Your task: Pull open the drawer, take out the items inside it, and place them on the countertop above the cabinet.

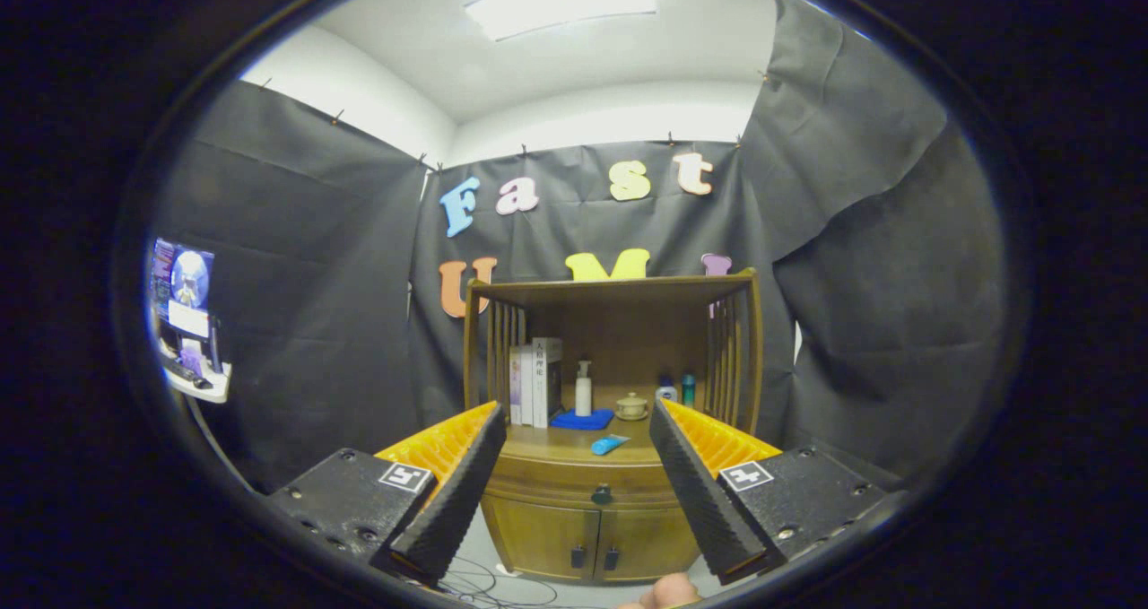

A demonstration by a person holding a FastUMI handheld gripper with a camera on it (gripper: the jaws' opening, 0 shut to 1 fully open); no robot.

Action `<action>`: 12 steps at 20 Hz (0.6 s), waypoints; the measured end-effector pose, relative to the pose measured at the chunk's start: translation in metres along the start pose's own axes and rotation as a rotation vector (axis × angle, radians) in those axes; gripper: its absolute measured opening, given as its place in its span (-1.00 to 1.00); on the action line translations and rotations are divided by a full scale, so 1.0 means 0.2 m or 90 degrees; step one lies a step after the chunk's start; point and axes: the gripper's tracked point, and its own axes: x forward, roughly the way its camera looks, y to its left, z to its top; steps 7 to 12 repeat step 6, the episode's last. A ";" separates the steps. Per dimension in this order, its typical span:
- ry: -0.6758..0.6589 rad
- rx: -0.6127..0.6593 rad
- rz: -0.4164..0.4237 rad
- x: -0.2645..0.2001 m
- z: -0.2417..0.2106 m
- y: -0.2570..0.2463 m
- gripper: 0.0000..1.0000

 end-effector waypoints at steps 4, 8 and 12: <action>-0.002 0.014 -0.002 0.04 -0.01 0.01 1.00; 0.002 0.008 0.002 0.06 -0.02 0.02 1.00; 0.002 0.008 0.002 0.06 -0.02 0.02 1.00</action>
